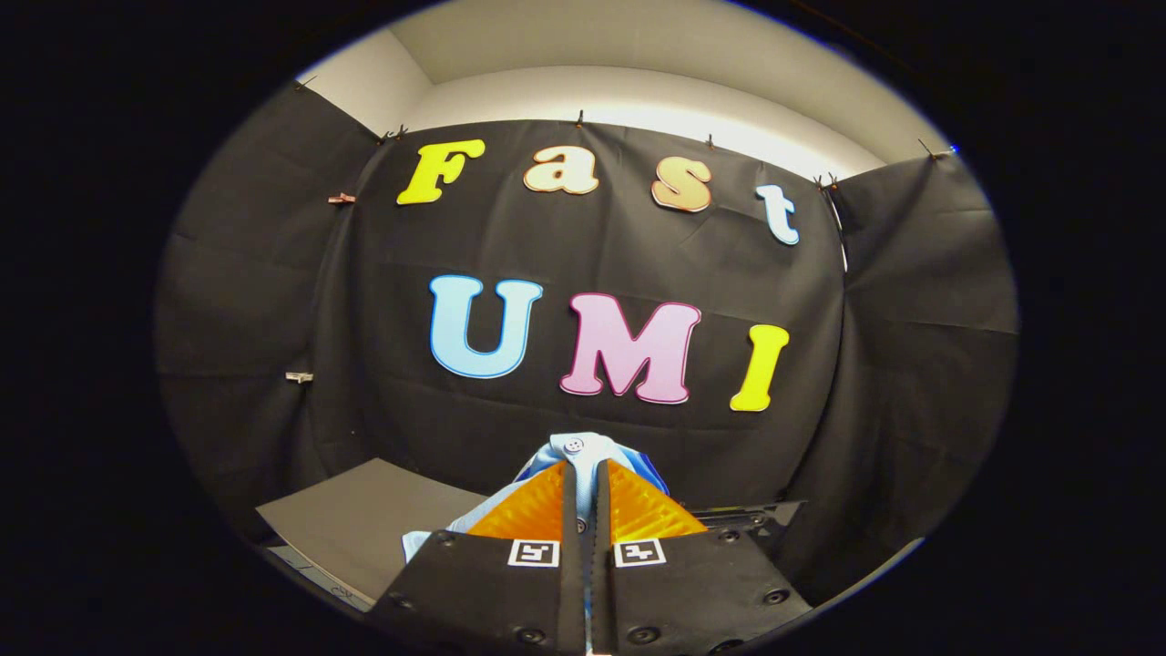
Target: Put the clothes into the washing machine and then close the washing machine lid.
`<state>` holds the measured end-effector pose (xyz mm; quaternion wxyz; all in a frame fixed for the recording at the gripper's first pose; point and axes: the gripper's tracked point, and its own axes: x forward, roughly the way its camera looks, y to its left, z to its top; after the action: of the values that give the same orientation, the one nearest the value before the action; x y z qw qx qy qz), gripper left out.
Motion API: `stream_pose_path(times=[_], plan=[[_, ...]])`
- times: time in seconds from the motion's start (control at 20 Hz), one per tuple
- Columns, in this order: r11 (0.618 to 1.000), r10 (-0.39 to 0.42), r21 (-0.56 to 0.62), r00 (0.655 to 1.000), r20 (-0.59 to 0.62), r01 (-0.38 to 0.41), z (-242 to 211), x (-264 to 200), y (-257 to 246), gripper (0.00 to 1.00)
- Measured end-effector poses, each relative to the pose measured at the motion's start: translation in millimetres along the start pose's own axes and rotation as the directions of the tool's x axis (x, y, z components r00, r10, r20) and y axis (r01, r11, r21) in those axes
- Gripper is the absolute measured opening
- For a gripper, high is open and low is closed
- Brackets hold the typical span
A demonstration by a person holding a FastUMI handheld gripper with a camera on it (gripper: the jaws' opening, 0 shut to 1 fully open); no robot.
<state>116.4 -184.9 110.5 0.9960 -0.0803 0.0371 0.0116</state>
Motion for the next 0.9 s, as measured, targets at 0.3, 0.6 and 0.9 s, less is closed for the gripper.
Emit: stream_pose_path(times=[0.3,0.6,0.9], plan=[[0.999,-0.028,-0.024,0.999,-0.021,0.027,-16,2,-71,0.07],[0.998,-0.043,-0.05,0.996,-0.081,0.039,-68,19,-118,0.07],[0.993,-0.089,-0.09,0.983,-0.16,0.075,-133,40,-153,0.07]])
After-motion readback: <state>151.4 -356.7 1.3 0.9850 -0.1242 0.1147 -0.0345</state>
